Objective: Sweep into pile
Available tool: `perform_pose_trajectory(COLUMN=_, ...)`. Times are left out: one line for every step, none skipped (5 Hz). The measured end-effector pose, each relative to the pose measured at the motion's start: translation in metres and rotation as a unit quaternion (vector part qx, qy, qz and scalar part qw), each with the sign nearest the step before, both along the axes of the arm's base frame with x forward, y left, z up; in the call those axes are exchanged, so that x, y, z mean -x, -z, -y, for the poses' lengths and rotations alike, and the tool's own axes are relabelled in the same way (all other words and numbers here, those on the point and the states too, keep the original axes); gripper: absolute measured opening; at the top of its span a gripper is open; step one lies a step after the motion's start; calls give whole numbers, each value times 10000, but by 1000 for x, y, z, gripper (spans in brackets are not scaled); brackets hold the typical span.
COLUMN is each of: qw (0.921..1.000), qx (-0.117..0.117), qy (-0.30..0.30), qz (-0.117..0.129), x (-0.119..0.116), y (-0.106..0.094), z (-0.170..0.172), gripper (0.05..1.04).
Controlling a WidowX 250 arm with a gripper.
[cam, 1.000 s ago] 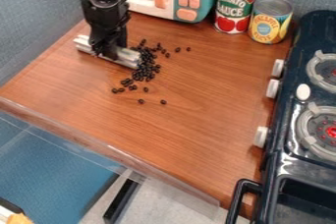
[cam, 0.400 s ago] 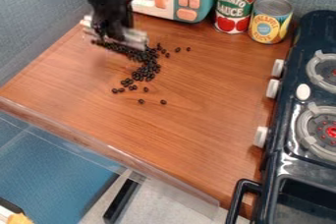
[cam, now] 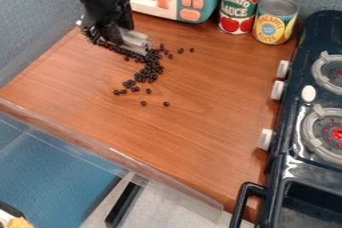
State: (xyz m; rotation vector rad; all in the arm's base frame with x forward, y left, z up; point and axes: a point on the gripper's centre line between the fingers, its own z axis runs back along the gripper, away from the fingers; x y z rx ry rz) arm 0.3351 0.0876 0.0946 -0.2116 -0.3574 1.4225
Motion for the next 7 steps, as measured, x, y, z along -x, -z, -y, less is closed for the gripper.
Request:
perform_pose_trajectory(qw=9997, qx=52, qy=222, qz=-98, x=24, y=2, z=23, gripper=339)
perform_pose_trajectory(qw=9993, qx=76, qy=289, qz=-217, x=42, y=10, z=39, gripper=339)
perform_pose_trajectory(qw=9989, qx=50, qy=222, qz=-405, x=58, y=27, z=48, gripper=339)
perform_pose_trajectory(qw=9985, qx=-102, qy=117, qz=-528, x=70, y=40, z=46, gripper=339)
perform_pose_trajectory(qw=9977, qx=-259, qy=42, qz=-624, x=77, y=51, z=41, gripper=339)
perform_pose_trajectory(qw=9970, qx=-371, qy=15, qz=-683, x=78, y=59, z=37, gripper=339)
perform_pose_trajectory(qw=9956, qx=-396, qy=-99, qz=-848, x=78, y=70, z=34, gripper=339)
